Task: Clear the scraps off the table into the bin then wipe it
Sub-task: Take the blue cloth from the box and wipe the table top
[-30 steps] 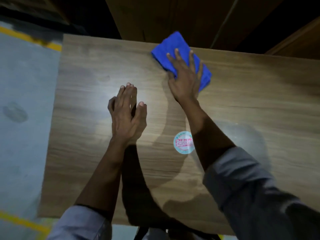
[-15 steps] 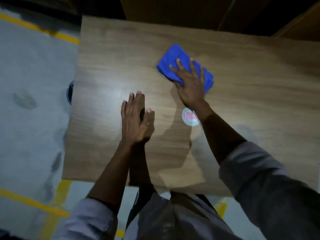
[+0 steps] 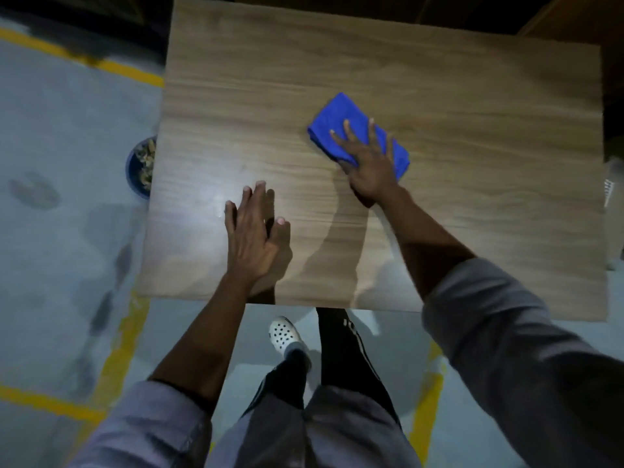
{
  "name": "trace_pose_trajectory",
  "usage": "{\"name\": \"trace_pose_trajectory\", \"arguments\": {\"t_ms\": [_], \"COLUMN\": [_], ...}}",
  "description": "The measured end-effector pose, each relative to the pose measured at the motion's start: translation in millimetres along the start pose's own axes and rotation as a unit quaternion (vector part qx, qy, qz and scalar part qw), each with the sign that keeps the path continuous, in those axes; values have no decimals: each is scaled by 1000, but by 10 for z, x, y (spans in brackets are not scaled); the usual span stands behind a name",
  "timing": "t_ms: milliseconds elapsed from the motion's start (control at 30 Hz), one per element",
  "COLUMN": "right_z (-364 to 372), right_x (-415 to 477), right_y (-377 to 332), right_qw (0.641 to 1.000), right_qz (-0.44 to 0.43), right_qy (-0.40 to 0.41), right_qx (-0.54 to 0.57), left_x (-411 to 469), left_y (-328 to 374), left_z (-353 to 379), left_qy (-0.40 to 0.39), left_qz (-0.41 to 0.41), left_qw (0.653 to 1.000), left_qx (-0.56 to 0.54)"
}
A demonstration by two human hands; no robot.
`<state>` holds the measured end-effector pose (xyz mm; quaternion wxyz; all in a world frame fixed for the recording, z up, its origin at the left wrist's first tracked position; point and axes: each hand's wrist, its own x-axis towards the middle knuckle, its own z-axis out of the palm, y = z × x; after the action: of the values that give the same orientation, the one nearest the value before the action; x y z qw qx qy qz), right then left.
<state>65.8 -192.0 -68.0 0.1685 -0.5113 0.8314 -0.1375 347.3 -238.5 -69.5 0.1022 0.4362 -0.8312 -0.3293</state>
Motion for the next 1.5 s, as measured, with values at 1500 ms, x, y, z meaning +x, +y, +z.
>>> {"name": "trace_pose_trajectory", "arguments": {"t_ms": [1500], "right_z": [550], "right_x": [-2081], "right_y": [-1398], "right_qw": [917], "right_qz": [229], "right_qy": [229], "right_qx": [234], "left_x": [-1098], "left_y": [13], "left_z": [-91], "left_qy": [153], "left_qz": [-22], "left_qw": [971], "left_qx": [-179]}}
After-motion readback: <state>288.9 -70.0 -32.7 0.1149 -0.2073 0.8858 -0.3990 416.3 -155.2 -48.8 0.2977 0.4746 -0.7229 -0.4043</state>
